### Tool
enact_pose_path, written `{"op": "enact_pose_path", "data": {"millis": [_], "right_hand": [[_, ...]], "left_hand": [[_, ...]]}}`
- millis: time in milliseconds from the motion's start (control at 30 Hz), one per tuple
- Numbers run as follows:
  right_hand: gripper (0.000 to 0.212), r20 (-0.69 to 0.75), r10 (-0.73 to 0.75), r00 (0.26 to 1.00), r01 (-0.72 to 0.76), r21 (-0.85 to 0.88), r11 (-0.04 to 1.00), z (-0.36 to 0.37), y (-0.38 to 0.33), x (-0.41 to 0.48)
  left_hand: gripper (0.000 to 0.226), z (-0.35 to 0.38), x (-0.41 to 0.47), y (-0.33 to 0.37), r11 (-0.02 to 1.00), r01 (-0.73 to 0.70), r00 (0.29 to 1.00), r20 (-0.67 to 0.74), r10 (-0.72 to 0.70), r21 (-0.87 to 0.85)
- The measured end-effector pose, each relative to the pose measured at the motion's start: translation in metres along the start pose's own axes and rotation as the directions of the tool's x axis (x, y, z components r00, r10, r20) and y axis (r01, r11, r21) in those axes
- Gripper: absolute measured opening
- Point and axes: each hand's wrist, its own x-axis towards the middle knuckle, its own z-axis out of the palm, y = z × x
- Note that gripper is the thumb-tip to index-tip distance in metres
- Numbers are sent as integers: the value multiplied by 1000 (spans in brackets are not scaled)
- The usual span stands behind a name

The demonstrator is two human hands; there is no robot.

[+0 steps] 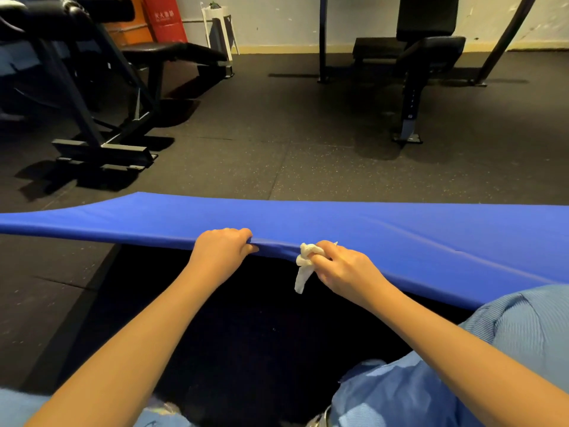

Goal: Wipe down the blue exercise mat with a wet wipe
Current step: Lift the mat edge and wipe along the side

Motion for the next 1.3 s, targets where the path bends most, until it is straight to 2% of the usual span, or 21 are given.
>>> {"op": "enact_pose_path", "data": {"millis": [67, 167, 333, 433, 500, 633, 700, 767, 800, 900, 1000, 1067, 1167, 1233, 1300], "right_hand": [[16, -58, -5, 998, 9, 58, 998, -8, -7, 5], [33, -68, 2, 998, 6, 118, 993, -21, -22, 9], [17, -179, 119, 977, -115, 29, 993, -33, -38, 17], [39, -146, 106, 984, -106, 5, 994, -31, -34, 10], [50, -138, 150, 979, -149, 18, 989, -30, -33, 8], [57, -180, 153, 972, -143, 69, 987, -21, -26, 1], [53, -192, 121, 974, -106, 82, 991, -17, -19, -4], [38, -185, 75, 980, -71, 27, 997, -16, -17, -7], [30, -178, 46, 983, -48, -7, 999, -17, -16, -8], [9, -214, 11, 977, -28, -78, 997, -18, -14, -8], [5, -262, -103, 959, 51, -199, 979, -13, -14, -11], [5, -273, -145, 951, 98, -179, 979, -10, -16, -14], [17, -241, -143, 960, 120, -108, 987, -7, -20, -18], [13, -201, -132, 971, 118, -81, 990, -8, -22, -21], [3, -199, -128, 972, 115, -76, 991, -10, -23, -23]], "left_hand": [[35, -12, -7, -5, 999, 42, 999, 28, -42, 18], [34, -27, -14, -11, 997, 67, 996, 62, -68, 24], [32, -46, -22, -7, 998, 63, 996, 64, -63, 2], [32, -48, -20, -4, 999, 50, 998, 49, -49, -18], [32, -46, -17, -2, 1000, 29, 999, 40, -29, -4], [32, -35, -15, 2, 996, -93, 994, -60, 92, -6], [35, -25, -18, 8, 963, -261, 954, -173, 245, -71], [54, -16, -19, 25, 924, -379, 919, -142, 368, -53], [56, -10, -16, 34, 914, -406, 907, -133, 399, -28], [43, -8, -4, 51, 918, -395, 914, -125, 387, -47], [43, -3, -7, 51, 927, -370, 926, -103, 363, -60], [44, 2, -13, 53, 927, -371, 927, -78, 367, -56], [44, 7, -16, 55, 926, -369, 929, -46, 367, -77], [39, 6, -19, 56, 931, -352, 936, -60, 347, -94], [23, 4, -22, 56, 932, -327, 945, -75, 318, -157]]}}
